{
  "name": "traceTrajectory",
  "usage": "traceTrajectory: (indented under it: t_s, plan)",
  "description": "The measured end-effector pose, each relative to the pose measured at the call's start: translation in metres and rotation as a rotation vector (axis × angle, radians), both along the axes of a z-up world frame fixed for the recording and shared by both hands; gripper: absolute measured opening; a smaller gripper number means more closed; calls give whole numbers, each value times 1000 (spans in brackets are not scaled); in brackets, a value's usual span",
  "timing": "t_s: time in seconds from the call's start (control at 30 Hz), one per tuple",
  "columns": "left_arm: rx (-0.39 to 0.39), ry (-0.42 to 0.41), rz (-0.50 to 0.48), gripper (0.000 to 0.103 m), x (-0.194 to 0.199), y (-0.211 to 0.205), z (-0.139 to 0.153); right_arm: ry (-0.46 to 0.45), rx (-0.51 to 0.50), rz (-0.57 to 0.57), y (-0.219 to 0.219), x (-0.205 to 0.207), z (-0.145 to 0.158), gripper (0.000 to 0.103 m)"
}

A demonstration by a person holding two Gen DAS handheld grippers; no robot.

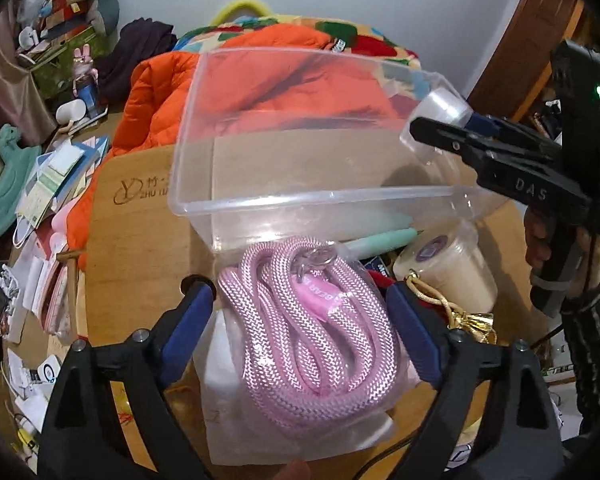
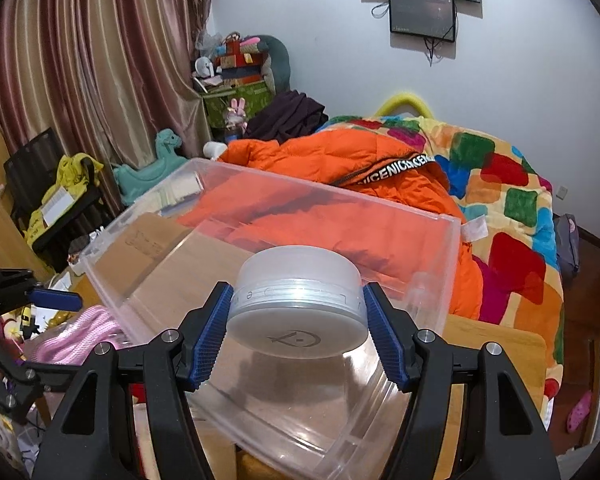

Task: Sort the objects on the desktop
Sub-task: 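Lower the white-lidded jar into the clear box and open the right tool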

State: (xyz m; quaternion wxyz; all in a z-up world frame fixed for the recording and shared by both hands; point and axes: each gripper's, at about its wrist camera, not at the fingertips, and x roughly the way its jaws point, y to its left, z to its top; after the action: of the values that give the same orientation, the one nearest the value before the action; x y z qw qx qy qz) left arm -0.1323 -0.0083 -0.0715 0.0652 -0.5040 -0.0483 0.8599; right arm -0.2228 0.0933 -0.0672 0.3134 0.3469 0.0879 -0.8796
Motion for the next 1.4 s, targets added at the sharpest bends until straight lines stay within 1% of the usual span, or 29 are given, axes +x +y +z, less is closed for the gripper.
traceTrajectory:
  t_s: [0.13,0.27,0.43,0.57,0.7,0.8,0.83,0.9,1.0,1.17,1.27,1.4]
  plan:
    - [-6,-63,8,90,-8,2,-13,-9,32,12,-6,-5,-2,63]
    - [-12,-87,19,92,-15,2,-23,-13,79,25,-14,-8,-5,63]
    - [-44,-78,5,91,-15,8,-30,-12,141,36,-26,-9,-8,63]
    - [-60,-68,-14,91,-16,11,-36,-21,169,37,-28,-11,-9,63]
    - [-62,-60,-12,91,-16,11,-39,-29,180,35,-29,-13,-9,63]
    - [-53,-50,-8,87,-16,10,-39,-31,182,32,-29,-14,-9,63]
    - [-49,-47,-12,82,-15,9,-38,-29,183,32,-29,-13,-8,63]
    - [-38,-42,-19,76,-13,7,-36,-30,185,34,-30,-13,-8,63]
    - [-26,-32,-17,70,-10,3,-34,-36,179,35,-29,-13,-7,63]
    - [-11,-19,-10,67,-6,-1,-32,-47,149,45,-26,-7,-2,63]
    - [-19,-8,-8,67,-3,-1,-31,-35,142,59,-24,2,5,63]
    - [-35,30,-8,66,1,0,-24,-19,131,73,-19,17,14,65]
